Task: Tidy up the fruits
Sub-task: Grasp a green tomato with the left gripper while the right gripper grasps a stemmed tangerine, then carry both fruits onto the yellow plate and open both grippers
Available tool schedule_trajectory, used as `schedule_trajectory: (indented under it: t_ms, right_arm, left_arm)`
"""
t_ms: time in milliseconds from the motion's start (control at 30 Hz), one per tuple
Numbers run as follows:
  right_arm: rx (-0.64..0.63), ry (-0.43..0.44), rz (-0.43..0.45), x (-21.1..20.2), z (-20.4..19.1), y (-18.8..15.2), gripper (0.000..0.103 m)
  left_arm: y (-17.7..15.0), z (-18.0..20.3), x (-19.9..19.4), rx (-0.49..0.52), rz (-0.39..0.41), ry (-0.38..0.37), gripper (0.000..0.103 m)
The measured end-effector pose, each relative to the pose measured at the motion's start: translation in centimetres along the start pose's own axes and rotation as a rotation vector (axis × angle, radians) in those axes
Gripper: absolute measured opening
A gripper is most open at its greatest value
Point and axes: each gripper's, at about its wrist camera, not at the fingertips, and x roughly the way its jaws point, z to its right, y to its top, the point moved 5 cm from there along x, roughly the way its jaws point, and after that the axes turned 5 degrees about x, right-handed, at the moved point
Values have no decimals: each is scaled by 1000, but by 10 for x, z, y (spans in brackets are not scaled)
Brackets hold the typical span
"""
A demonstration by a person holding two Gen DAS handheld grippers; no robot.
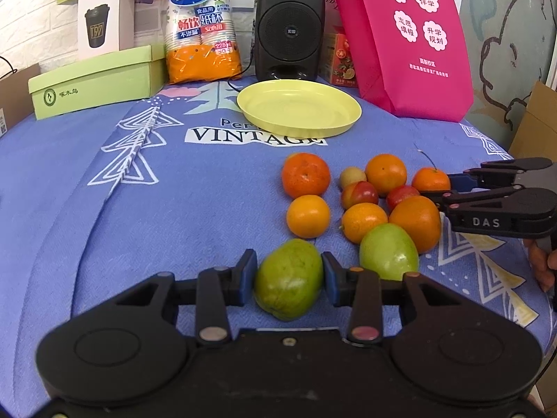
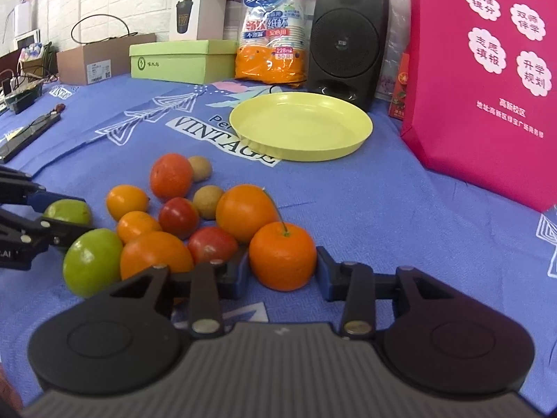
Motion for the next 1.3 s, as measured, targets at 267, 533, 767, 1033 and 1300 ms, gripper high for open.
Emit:
schedule_trajectory:
  t_ms: [267,533,767,1033,1300]
  right_arm:
    - [5,-1,1,-25,3,-11,38]
    - [-18,-7,26,-37,11,1,38]
    - [-31,28,56,-16,19,35,38]
    - [-61,39,82,56,25,93,38]
    - [-78,31,34,122,27,116,38]
  left_arm:
    - [-7,-22,-19,-31,47,-25,39]
    - [-2,-34,-12,-15,65,-35,39]
    - [38,-52,27,-25,100,-64,39]
    - [109,-60,121,2,70,-31,39]
    - [125,-60,209,2,-20,19,39]
